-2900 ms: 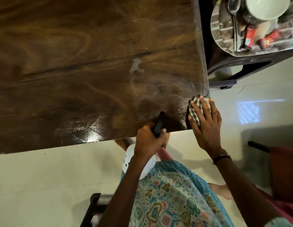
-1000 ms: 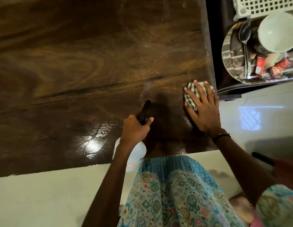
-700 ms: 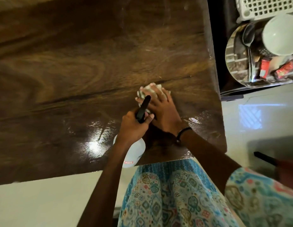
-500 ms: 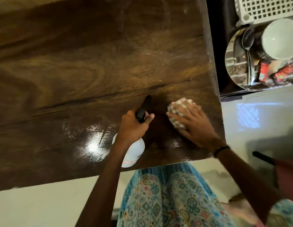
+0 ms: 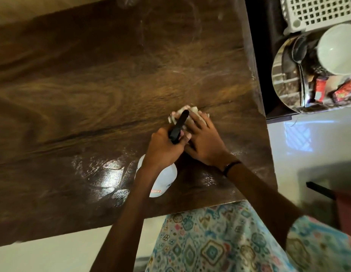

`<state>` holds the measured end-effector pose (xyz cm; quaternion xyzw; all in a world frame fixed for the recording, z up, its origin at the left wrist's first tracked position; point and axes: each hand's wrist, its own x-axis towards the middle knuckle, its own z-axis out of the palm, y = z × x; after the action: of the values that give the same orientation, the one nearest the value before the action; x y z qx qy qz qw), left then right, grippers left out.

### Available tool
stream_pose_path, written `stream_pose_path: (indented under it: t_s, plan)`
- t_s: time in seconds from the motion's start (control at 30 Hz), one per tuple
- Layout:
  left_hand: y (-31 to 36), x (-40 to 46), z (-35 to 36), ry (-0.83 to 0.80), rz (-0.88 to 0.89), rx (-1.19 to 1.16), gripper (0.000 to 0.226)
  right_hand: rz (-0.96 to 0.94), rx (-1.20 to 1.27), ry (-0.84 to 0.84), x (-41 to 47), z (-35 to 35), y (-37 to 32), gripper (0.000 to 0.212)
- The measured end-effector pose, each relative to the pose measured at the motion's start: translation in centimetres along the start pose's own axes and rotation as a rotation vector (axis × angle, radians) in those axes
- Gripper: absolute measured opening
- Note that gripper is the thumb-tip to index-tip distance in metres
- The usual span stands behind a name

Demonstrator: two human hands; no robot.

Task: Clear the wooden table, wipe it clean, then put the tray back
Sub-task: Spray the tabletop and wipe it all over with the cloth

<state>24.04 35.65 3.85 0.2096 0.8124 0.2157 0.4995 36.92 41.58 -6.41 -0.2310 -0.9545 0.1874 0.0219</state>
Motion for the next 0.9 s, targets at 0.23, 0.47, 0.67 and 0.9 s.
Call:
stream_pose_path:
  t_s: [0.23, 0.47, 0.67, 0.9]
  plan:
    - [2.2, 0.8, 0.9, -0.065, 0.024, -0.001, 0.03, 0.371, -0.038, -0.027, -8.6, -3.4, 7.3, 0.057]
    - [4.9, 1.8, 3.0, 0.031, -0.04, 0.035, 0.04, 0.443, -0.034, 0.027, -3.7, -3.9, 9.7, 0.056]
    - [6.6, 2.1, 3.5, 0.028, -0.061, 0.002, 0.034, 0.445, -0.037, -0.001, -3.2, -4.2, 10.3, 0.057]
    - [7.4, 3.3, 2.9, 0.05, -0.132, -0.057, 0.026, 0.472, -0.041, 0.058, 0.7, -4.8, 11.3, 0.056]
